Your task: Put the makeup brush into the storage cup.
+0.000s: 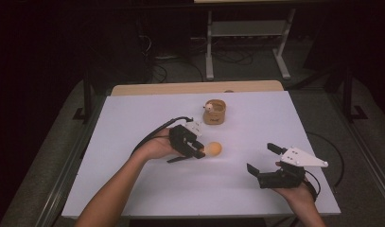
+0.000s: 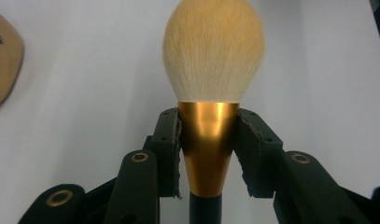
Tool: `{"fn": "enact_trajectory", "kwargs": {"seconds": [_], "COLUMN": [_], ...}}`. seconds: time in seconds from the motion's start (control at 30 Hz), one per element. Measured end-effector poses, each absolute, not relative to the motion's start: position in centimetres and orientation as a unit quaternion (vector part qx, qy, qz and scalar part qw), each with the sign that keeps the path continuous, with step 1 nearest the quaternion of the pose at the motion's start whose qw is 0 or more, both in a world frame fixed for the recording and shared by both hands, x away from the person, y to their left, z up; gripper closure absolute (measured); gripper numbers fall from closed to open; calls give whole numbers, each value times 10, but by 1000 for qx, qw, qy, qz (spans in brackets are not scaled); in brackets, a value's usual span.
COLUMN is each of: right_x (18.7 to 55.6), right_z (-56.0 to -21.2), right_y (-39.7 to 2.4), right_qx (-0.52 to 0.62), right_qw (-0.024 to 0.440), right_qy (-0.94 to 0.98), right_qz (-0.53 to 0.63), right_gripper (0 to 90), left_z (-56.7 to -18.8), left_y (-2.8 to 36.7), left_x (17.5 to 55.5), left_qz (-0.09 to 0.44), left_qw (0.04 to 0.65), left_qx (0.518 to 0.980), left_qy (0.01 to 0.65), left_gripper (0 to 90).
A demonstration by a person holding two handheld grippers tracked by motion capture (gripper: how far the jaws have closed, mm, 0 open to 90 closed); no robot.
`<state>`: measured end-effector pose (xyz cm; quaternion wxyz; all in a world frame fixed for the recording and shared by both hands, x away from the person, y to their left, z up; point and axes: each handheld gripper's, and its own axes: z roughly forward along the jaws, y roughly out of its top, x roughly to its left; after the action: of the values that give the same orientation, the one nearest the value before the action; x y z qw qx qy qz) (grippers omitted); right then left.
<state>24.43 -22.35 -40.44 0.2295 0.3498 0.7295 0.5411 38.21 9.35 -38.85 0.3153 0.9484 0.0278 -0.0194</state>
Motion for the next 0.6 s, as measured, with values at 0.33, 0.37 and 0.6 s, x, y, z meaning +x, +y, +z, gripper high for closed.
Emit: {"fn": "enact_trajectory", "kwargs": {"seconds": [0.33, 0.37, 0.6], "right_x": [244, 244, 244], "right_z": [-404, -404, -404], "right_y": [-223, -224, -224], "right_qx": [353, 349, 349], "right_qw": [226, 230, 229], "right_qy": [729, 730, 730], "right_qz": [541, 541, 541], "right_gripper": [0, 0, 0], "left_z": [-375, -372, -363], "left_y": [101, 103, 109], "left_x": [382, 381, 380], "left_qz": [-17, -14, -17], "left_qw": [348, 358, 392], "left_qx": [937, 933, 918], "left_qy": [39, 42, 56], "left_gripper": [626, 626, 627]}}
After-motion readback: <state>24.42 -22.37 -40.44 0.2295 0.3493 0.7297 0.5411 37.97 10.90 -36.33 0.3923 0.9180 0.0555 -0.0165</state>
